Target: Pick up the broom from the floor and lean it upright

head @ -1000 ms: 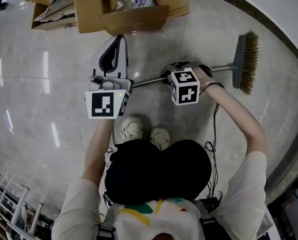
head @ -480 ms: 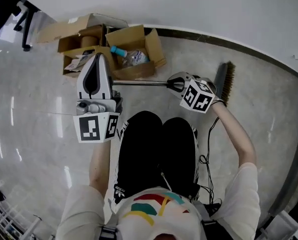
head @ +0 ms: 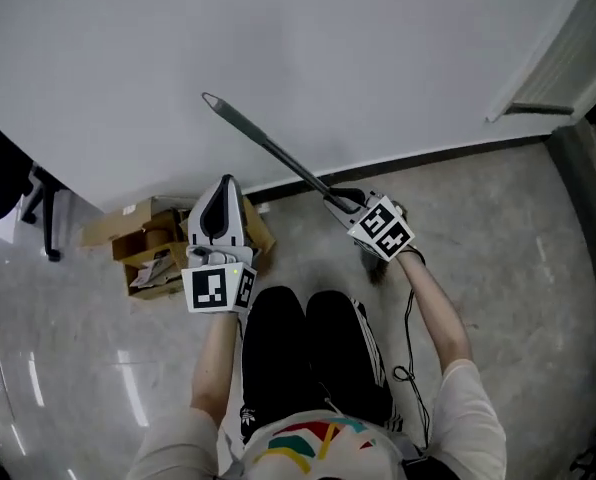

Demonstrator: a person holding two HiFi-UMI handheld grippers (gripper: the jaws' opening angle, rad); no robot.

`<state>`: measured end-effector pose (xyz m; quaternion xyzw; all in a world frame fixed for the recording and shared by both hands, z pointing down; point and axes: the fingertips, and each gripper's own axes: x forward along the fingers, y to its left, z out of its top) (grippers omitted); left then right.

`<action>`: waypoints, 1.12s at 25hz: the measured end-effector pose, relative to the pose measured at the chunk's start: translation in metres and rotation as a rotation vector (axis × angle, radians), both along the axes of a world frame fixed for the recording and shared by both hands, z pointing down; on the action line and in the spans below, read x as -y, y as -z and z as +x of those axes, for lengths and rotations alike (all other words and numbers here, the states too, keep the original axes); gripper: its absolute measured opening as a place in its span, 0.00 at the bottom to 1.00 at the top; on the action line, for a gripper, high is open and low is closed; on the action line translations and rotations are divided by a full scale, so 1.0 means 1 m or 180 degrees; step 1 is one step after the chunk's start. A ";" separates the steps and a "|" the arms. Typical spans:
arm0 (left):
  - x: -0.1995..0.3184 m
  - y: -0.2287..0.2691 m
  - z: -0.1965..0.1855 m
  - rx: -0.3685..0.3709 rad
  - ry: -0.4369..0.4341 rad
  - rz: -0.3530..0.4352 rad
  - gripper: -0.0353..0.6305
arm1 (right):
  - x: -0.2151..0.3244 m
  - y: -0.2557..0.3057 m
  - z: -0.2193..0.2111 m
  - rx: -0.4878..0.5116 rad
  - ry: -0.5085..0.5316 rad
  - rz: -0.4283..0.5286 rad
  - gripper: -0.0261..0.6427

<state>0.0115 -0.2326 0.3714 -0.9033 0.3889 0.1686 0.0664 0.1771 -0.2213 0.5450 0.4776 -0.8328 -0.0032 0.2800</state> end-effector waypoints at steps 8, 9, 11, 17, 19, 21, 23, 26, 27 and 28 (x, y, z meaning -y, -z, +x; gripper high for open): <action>0.011 -0.045 0.062 0.0099 -0.0255 -0.0184 0.12 | 0.024 0.038 0.086 0.0609 -0.1221 0.0639 0.16; 0.012 -0.050 0.069 0.0106 -0.0273 -0.0206 0.12 | 0.027 0.041 0.094 0.0648 -0.1325 0.0681 0.16; 0.010 -0.058 0.080 0.0116 -0.0326 -0.0273 0.12 | 0.030 0.046 0.108 0.0756 -0.1543 0.0718 0.16; 0.000 -0.079 0.102 0.0232 -0.0493 -0.0394 0.12 | 0.046 0.060 0.150 0.0874 -0.2194 0.0737 0.16; -0.004 -0.088 0.105 0.0282 -0.0550 -0.0465 0.12 | 0.054 0.060 0.156 0.0858 -0.2274 0.0707 0.16; -0.011 -0.096 0.106 0.0361 -0.0599 -0.0513 0.12 | 0.060 0.058 0.159 0.0817 -0.2309 0.0687 0.16; -0.018 -0.101 0.107 0.0412 -0.0612 -0.0526 0.12 | 0.067 0.056 0.162 0.0802 -0.2358 0.0689 0.16; -0.026 -0.103 0.109 0.0446 -0.0609 -0.0504 0.12 | 0.076 0.054 0.168 0.0736 -0.2412 0.0717 0.16; -0.028 -0.103 0.109 0.0466 -0.0604 -0.0489 0.12 | 0.078 0.054 0.169 0.0695 -0.2408 0.0727 0.16; -0.029 -0.102 0.108 0.0484 -0.0593 -0.0479 0.12 | 0.080 0.053 0.169 0.0662 -0.2398 0.0737 0.16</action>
